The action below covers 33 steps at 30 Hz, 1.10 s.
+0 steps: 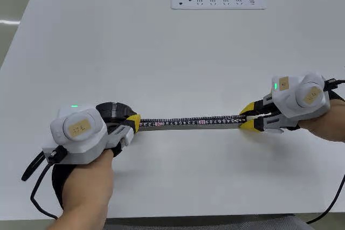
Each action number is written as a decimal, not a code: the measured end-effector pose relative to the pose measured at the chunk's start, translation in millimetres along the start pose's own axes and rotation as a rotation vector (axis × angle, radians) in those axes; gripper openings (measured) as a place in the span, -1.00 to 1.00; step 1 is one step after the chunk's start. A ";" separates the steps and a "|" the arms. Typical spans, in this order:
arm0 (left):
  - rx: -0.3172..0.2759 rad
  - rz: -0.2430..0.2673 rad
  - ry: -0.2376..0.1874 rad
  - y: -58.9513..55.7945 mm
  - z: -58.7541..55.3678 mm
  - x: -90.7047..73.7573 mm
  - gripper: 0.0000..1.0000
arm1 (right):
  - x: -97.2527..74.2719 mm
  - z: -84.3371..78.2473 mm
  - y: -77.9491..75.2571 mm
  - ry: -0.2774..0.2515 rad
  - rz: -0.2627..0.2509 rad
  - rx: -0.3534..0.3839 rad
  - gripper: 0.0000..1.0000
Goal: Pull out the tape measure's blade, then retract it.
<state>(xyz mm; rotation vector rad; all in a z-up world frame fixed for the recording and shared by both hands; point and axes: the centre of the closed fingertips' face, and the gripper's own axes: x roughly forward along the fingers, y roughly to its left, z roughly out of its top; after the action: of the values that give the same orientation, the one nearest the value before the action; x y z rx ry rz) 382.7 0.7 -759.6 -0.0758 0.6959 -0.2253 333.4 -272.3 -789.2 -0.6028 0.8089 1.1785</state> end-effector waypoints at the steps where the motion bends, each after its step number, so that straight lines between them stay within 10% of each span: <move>1: -0.002 0.000 0.001 0.0 0.0 0.0 0.15 | 0.0 0.1 0.0 0.001 0.000 -0.001 -0.79; 33: -0.019 -0.016 0.008 1.8 -0.6 0.8 0.14 | 28.7 43.9 8.9 -0.040 0.053 -0.033 -0.81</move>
<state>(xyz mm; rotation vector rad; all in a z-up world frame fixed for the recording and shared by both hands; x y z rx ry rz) 383.2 2.2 -760.8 -0.0987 0.7055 -0.2346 339.8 -219.6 -786.7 -0.5856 0.7770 1.2507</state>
